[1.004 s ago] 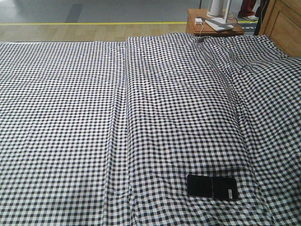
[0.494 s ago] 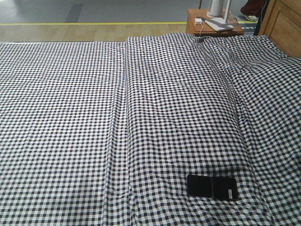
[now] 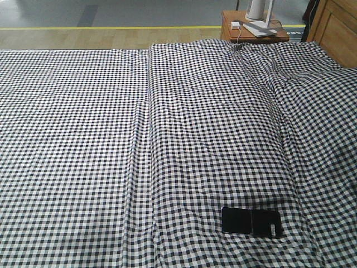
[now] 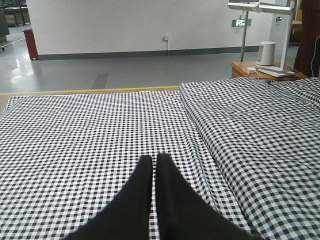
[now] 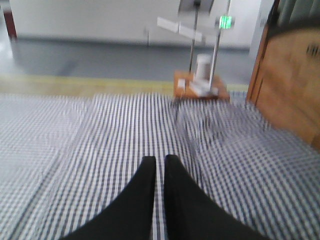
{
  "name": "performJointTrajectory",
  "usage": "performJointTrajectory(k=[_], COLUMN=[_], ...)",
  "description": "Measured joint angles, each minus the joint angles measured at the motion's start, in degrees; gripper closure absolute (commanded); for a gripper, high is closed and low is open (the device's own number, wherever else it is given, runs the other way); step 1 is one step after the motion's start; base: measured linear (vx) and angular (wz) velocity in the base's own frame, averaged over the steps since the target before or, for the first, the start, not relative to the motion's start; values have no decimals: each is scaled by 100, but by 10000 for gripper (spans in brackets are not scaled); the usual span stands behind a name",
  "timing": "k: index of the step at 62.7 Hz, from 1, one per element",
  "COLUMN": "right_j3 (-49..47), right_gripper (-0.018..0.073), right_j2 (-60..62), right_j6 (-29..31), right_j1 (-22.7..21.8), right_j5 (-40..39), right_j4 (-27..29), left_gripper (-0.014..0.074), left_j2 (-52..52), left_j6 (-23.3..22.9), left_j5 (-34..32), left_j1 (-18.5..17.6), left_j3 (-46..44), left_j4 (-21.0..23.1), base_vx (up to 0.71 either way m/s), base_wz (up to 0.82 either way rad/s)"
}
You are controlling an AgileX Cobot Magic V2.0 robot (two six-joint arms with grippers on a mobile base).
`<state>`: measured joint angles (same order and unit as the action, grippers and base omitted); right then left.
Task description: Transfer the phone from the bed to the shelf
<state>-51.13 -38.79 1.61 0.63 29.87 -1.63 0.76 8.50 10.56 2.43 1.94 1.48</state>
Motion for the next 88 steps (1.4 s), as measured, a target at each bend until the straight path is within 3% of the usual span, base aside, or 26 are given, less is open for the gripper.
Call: performJointTrajectory(k=[8,23,30,51,68,78,83,88], right_j3=[0,0,0,0,-380,-779,-944,-1046], right_gripper=[322,-59,-171,-147,-123,-111,-109,-105], right_j2=[-482,-1024,-1107,-1176,-2170,-2957,-3369,-3817], right_j6=[0,0,0,-81,-260,-273,-266,-35], right_j1=[0,0,0,0,0,-2,-126,-486], right_j5=[512,1089,1134,1254,2500,2751,2753,2765], right_j4=[21,49,49,56,65,70,163,593], left_gripper=[595,595,595,595,595,595,595,595], left_j2=[0,0,0,0,0,0,0,0], left_j6=[0,0,0,0,0,0,0,0], left_j5=[0,0,0,0,0,0,0,0], left_j1=[0,0,0,0,0,0,0,0], left_j3=[0,0,0,0,0,0,0,0], left_j4=[0,0,0,0,0,0,0,0], base_vx=[0,0,0,0,0,0,0,0], base_wz=[0,0,0,0,0,0,0,0])
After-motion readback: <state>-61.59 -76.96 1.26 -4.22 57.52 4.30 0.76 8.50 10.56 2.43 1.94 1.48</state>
